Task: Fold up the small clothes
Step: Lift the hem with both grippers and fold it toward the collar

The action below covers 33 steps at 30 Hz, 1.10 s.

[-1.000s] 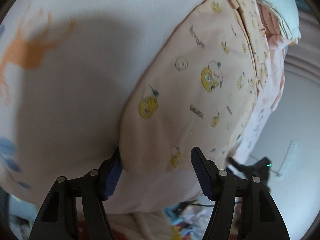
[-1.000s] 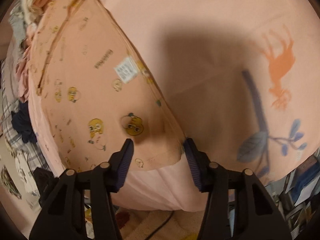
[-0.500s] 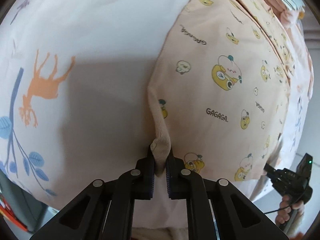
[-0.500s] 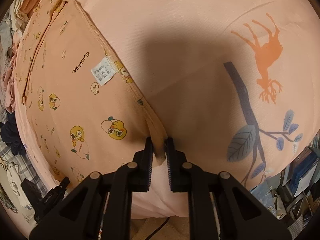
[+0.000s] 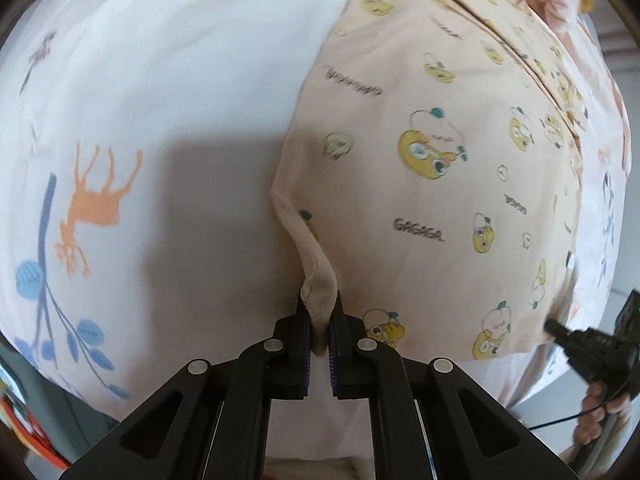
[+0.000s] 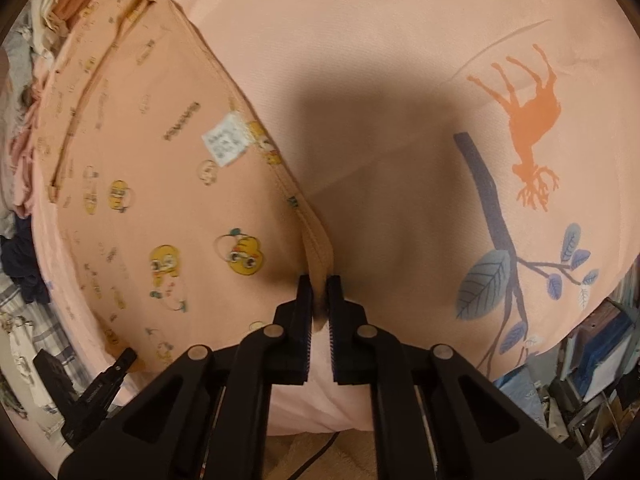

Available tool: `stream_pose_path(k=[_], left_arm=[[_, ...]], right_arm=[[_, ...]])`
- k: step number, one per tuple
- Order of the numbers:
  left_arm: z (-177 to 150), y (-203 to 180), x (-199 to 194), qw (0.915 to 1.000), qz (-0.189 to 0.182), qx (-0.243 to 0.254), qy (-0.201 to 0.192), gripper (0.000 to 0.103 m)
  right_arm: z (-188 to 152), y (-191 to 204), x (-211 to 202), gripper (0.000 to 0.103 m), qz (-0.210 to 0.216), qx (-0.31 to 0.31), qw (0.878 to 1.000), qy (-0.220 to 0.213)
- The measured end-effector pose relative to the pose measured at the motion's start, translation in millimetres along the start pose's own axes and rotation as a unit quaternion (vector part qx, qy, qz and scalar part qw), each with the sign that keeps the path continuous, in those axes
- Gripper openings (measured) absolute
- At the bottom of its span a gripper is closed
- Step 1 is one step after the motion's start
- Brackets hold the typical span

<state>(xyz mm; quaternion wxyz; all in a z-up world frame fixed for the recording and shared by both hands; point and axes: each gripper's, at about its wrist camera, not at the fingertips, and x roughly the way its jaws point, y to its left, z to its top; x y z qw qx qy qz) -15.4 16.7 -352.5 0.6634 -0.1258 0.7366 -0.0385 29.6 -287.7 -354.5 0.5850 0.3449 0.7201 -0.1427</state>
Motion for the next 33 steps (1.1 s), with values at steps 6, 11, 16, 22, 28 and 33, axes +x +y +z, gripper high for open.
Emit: stream_pose_path(k=[6,11,16,22,28,33], left_arm=[[14.7,-21.8,-25.7,0.9993,-0.001,0.016,-0.032,0.006],[30.9,-48.7,-52.8,0.9978,0.001,0.028,-0.061,0.006],[45.1,-56.2,-81.2,0.9956,-0.013,-0.02,-0.09,0.006],[60.8,-51.0,-127.2,0.9896,-0.038,-0.045,-0.131,0.006],[103.6,-39.8,-148.2,0.9855,-0.083,-0.055,-0.138,0.006],[133.1,-35.2,-165.7,0.9849,-0.106,-0.03,-0.134,0.006]], right_arm=[[2.6,15.5,-26.2,0.007,0.051,-0.01,0.998,-0.031],[10.6,26.6,-59.8,0.007,0.102,-0.032,0.993,-0.059],[18.0,33.2,-96.3,0.007,0.151,-0.045,0.984,-0.082],[29.2,51.7,-132.0,0.007,0.181,-0.044,0.978,-0.091],[35.6,75.4,-168.0,0.007,0.193,-0.025,0.971,-0.137],[42.5,94.9,-178.9,0.008,0.18,-0.004,0.971,-0.156]])
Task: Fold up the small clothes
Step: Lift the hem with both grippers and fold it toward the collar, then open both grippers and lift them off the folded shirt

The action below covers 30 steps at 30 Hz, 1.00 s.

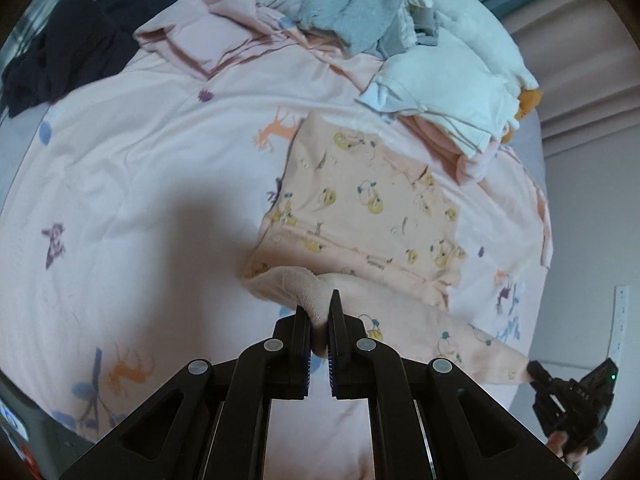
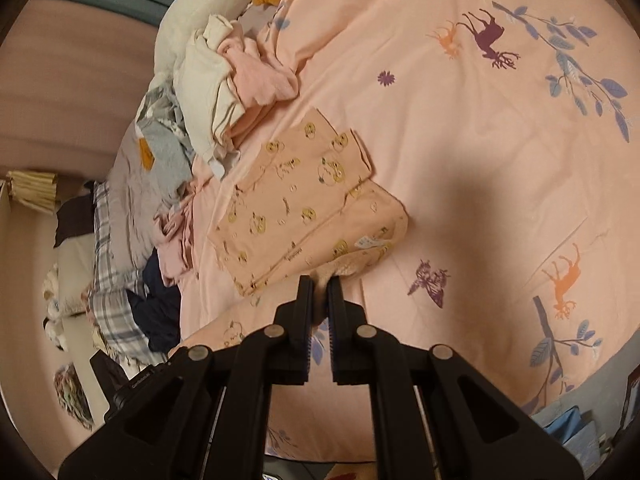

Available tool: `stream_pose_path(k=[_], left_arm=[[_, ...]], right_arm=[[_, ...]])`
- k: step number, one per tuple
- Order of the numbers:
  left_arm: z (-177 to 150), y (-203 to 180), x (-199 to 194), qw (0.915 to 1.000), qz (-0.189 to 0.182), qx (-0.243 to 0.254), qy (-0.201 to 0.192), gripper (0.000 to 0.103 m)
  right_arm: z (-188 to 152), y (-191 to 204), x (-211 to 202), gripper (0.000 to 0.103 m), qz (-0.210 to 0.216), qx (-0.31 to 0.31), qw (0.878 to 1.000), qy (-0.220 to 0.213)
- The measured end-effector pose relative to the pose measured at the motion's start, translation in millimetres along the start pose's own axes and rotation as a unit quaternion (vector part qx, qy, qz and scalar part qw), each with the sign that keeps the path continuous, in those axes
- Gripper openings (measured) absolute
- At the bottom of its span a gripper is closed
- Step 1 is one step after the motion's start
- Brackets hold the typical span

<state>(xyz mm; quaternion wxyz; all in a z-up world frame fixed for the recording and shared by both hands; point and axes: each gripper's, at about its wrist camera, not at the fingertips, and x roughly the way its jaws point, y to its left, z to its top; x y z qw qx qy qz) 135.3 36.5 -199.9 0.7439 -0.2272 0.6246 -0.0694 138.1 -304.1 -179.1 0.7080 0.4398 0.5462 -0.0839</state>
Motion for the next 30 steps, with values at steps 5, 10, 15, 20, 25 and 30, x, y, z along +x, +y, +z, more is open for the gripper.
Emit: stream_pose_path(k=[5,10,15,20,25,30], left_arm=[[31.3,-9.2,11.2,0.9996,0.016,0.024,0.0,0.006],[53.4,-19.6,27.2,0.9991,0.034,0.01,-0.022,0.006],[95.7,-18.8,75.1,0.9989,0.042,-0.017,-0.014,0.006],[139.6,-17.1,134.5,0.997,0.073,-0.026,-0.007,0.006],[168.2,-1.7,184.1,0.9927,0.083,-0.069,0.055,0.006],[161.2,1.0,132.7,0.9976,0.06,-0.02,0.028,0.006]], right_arm=[[23.3,10.9,14.1,0.008,-0.01,0.001,1.0,0.002],[72.9,21.9,45.5,0.008,-0.014,-0.037,0.999,0.032],[120.9,31.9,92.3,0.008,-0.03,-0.074,0.996,0.049],[160.1,37.2,159.1,0.008,-0.075,-0.098,0.99,0.068],[188.7,20.7,218.4,0.014,-0.161,-0.074,0.98,0.092],[191.6,15.8,172.2,0.036,-0.162,-0.09,0.981,0.061]])
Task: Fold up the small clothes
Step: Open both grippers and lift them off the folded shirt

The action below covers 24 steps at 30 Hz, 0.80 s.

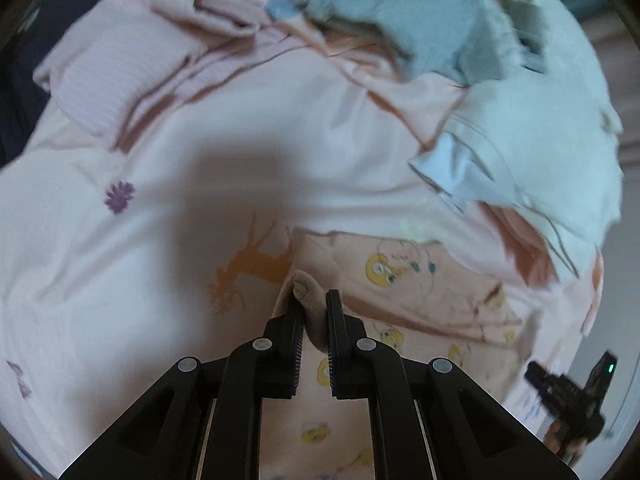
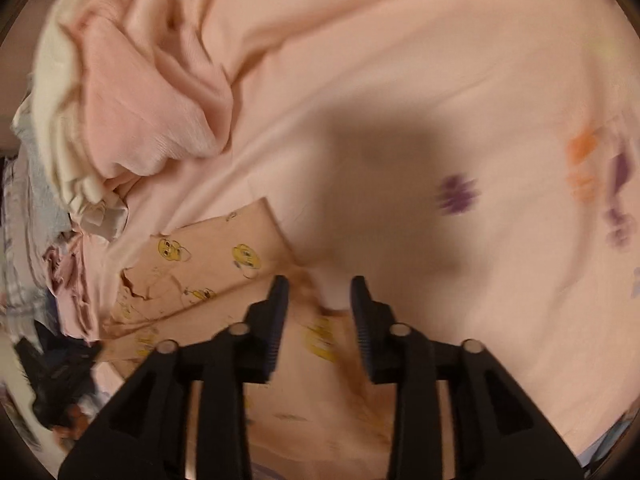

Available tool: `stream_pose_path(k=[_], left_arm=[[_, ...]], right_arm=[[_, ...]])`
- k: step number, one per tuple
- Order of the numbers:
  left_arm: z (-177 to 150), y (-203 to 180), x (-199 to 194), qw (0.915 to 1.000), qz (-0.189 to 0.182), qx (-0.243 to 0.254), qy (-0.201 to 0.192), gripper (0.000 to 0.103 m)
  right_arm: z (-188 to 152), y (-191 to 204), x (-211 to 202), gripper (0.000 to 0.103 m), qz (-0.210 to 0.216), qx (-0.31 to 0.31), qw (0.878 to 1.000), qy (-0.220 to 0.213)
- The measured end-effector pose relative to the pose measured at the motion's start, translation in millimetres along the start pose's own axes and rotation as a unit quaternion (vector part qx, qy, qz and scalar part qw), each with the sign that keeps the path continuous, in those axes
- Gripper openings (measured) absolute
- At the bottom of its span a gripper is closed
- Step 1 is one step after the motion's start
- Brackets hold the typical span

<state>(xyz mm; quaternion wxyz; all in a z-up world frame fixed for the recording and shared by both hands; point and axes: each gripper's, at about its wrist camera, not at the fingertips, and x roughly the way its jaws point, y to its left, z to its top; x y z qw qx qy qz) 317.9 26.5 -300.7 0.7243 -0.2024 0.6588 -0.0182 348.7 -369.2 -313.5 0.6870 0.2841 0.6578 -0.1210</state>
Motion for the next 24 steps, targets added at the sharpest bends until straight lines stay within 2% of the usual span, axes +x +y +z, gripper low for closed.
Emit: stream_pose_path(k=[2,3,6,7,9,10,13,16,17,19,20,23,24], left_arm=[[-19.9,-2.4,-17.2,0.9993,0.02,0.03,-0.014,0.006],[-32.5,-5.4,-21.2,0.9981,0.036,0.046,-0.022,0.006],[-57.1,-11.7,-18.7,0.9929,0.073,0.081,-0.046,0.006],[-59.1,-13.9,-15.0,0.9917,0.078,0.09,-0.049,0.006],[-48.1,-20.6,-3.7,0.9896,0.096,0.101,-0.033,0.006],[-35.1,-24.9,-2.4,0.9892,0.098,0.102,-0.038,0.006],[3.3,-34.9,-7.4,0.9922,0.074,0.088,-0.05,0.006],[41.5,-31.2,-15.5,0.9947,0.058,0.047,-0.07,0.006],[53.6,-26.5,-13.4,0.9962,0.056,0.034,-0.057,0.006],[70.5,-15.6,-5.2,0.998,0.06,0.015,-0.007,0.006],[72.0,-11.3,-7.0,0.9974,0.07,0.018,-0.002,0.006],[45.7,-6.7,-29.4,0.9902,0.123,0.056,-0.037,0.006],[32.9,-9.4,-31.7,0.9894,0.115,0.081,-0.036,0.006]], right_arm=[[-15.7,-2.6,-22.2,0.036,-0.015,-0.026,0.999,-0.016],[-24.1,-2.0,-25.4,0.035,-0.011,-0.036,0.999,-0.01],[-51.5,-5.4,-17.5,0.019,0.022,-0.035,0.999,0.023],[-56.3,-7.0,-12.8,0.017,0.029,-0.027,0.999,0.032],[-68.3,-6.0,-1.6,0.017,0.036,-0.02,0.998,0.048],[-72.1,-3.6,2.3,0.017,0.035,-0.024,0.998,0.055],[-73.2,11.4,7.3,0.017,0.037,-0.04,0.997,0.06],[-70.5,25.9,8.8,0.02,0.033,-0.055,0.996,0.055],[-70.4,28.9,11.0,0.02,0.031,-0.059,0.996,0.057],[-68.5,35.4,14.5,0.02,0.03,-0.062,0.995,0.067],[-67.4,37.2,13.9,0.02,0.031,-0.065,0.995,0.07],[-65.1,45.1,12.5,0.02,0.046,-0.075,0.994,0.062],[-63.4,48.2,13.8,0.019,0.049,-0.083,0.993,0.062]])
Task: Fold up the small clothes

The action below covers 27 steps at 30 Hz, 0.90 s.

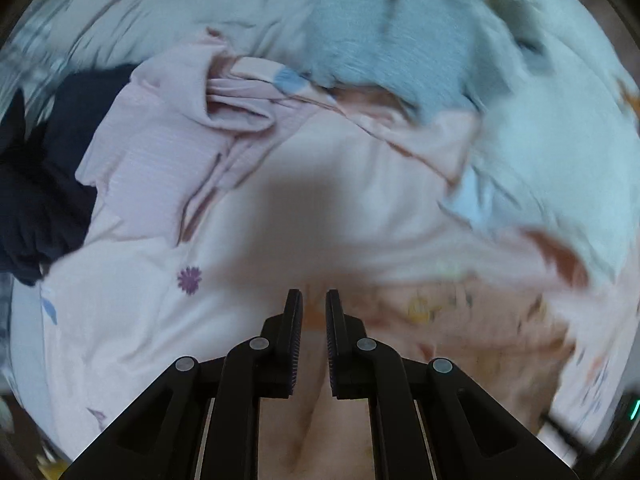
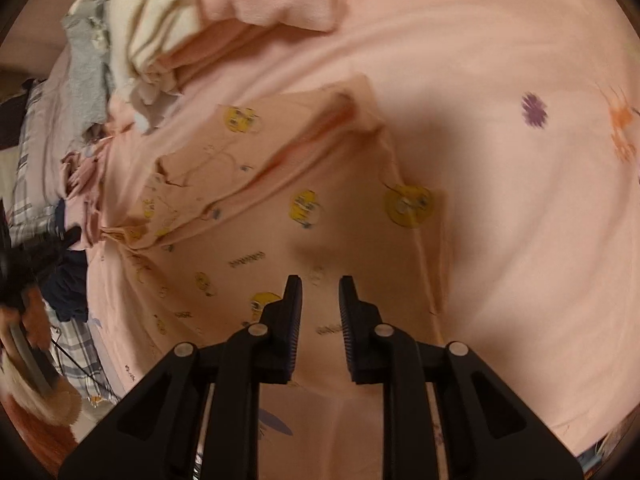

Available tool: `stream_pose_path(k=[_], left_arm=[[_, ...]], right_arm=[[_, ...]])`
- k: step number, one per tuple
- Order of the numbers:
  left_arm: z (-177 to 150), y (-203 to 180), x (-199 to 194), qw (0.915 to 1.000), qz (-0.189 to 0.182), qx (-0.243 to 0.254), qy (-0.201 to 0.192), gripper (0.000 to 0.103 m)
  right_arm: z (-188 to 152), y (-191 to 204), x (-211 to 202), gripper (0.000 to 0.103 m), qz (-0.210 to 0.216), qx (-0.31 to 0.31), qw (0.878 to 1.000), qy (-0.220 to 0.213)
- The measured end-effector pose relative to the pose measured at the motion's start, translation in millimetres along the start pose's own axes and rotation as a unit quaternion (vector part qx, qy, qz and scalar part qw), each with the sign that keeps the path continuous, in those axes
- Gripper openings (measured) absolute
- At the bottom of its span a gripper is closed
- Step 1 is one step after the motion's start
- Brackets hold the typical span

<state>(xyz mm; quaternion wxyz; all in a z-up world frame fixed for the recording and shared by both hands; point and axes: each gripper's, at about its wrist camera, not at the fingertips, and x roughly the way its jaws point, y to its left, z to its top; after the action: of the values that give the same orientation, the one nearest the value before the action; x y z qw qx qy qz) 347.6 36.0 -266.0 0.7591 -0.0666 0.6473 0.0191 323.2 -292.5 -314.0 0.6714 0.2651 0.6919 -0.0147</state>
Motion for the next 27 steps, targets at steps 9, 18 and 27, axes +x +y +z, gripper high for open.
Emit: stream_pose_path(k=[9,18,27], left_arm=[[-20.7,-77.3,89.4,0.991,-0.017,0.069,0.113,0.006],[-27.2,22.2,-14.7,0.9931,-0.094,-0.065,-0.023,0.061],[-184.1,32.8,35.2,0.9613,-0.181,-0.179,0.106,0.061]], right_arm=[[61.5,49.6,55.6,0.005,-0.096,-0.038,0.994,-0.025],[1.0,-11.0,-34.0,0.05,-0.015,0.058,0.995,-0.079],[-134.8,-92.2,3.3,0.065,0.135,0.307,0.942,-0.009]])
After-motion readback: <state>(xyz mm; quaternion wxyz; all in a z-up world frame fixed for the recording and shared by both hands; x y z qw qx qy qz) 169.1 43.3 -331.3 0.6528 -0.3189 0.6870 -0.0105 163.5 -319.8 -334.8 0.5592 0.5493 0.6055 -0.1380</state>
